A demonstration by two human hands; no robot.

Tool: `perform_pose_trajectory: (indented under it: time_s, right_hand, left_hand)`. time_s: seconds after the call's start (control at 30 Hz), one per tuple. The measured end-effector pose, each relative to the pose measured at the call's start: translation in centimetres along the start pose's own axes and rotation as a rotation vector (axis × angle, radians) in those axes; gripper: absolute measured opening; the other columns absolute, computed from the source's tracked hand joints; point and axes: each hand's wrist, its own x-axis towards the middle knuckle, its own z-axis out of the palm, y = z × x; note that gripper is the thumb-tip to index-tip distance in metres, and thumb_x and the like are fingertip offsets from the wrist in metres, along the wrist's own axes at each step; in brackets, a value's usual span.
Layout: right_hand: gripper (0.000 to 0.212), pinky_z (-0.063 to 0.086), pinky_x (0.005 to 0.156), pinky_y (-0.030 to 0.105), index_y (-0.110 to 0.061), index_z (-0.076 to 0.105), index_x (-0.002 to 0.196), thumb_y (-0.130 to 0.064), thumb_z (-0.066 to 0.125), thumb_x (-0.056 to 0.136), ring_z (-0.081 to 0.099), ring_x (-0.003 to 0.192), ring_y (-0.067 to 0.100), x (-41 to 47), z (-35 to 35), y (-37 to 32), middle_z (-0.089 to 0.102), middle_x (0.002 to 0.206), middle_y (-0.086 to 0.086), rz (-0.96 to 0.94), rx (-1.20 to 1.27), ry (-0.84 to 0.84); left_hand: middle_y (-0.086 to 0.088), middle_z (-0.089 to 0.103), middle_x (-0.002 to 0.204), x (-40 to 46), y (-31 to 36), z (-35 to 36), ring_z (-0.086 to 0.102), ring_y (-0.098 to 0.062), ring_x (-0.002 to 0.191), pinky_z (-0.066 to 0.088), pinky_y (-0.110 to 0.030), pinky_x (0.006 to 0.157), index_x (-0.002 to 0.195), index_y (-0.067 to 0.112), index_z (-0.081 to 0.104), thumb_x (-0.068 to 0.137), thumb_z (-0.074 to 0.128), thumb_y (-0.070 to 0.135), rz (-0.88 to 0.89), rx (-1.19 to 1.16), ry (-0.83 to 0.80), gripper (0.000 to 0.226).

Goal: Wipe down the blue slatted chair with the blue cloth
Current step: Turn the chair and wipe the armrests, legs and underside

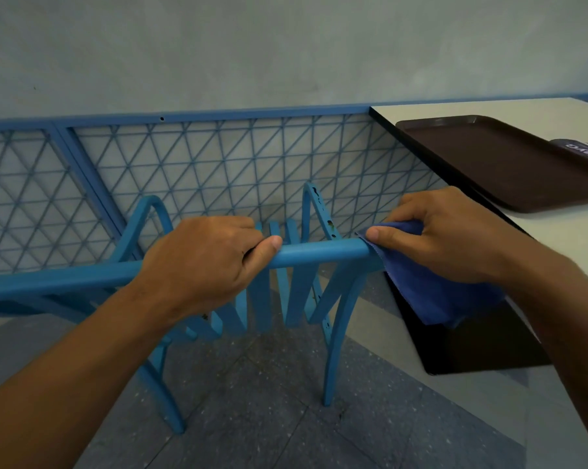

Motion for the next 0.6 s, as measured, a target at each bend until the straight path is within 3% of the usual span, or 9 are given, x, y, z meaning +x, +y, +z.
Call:
perform_pose_trajectory:
  time_s: [0.17, 0.33, 0.5, 0.6]
  right_hand:
    - [0.042, 0.050, 0.058, 0.048, -0.043, 0.075, 0.076, -0.076, 0.050, 0.083, 0.061, 0.061, 0.016, 0.5, -0.5, 0.6, 0.067, 0.068, -0.005, -0.038, 0.135, -0.117]
    - [0.032, 0.046, 0.055, 0.032, -0.037, 0.069, 0.068, -0.058, 0.062, 0.090, 0.060, 0.062, 0.014, -0.6, 1.3, 1.8, 0.060, 0.065, -0.006, -0.086, 0.350, 0.029]
    - [0.027, 0.045, 0.064, 0.021, -0.007, 0.074, 0.081, -0.028, 0.064, 0.094, 0.059, 0.069, 0.011, -1.8, 3.8, 2.6, 0.063, 0.075, 0.003, -0.066, 0.676, 0.105]
    - [0.028, 0.043, 0.064, 0.019, -0.003, 0.069, 0.077, -0.022, 0.062, 0.096, 0.055, 0.067, 0.010, -2.0, 4.4, 2.8, 0.059, 0.072, 0.005, -0.031, 0.832, 0.135]
  left_hand:
    - [0.013, 0.045, 0.058, -0.1, -0.8, -0.2, 0.044, -0.005, 0.047, 0.045, -0.030, 0.046, 0.069, 0.027, 0.062, 0.104, 0.027, 0.054, 0.040, -0.036, -0.029, 0.057]
    - [0.009, 0.046, 0.054, 0.6, 0.5, -0.3, 0.043, -0.007, 0.046, 0.044, -0.034, 0.048, 0.062, 0.028, 0.052, 0.100, 0.027, 0.054, -0.063, -0.033, -0.065, 0.052]
    - [0.008, 0.045, 0.063, 2.7, 6.6, 1.0, 0.044, -0.009, 0.054, 0.039, -0.031, 0.056, 0.067, 0.026, 0.048, 0.104, 0.027, 0.041, -0.185, -0.056, -0.035, 0.044]
    - [0.009, 0.041, 0.058, 3.8, 8.8, 2.2, 0.041, -0.009, 0.049, 0.032, -0.028, 0.051, 0.061, 0.026, 0.043, 0.103, 0.036, 0.041, -0.274, -0.104, 0.026, 0.045]
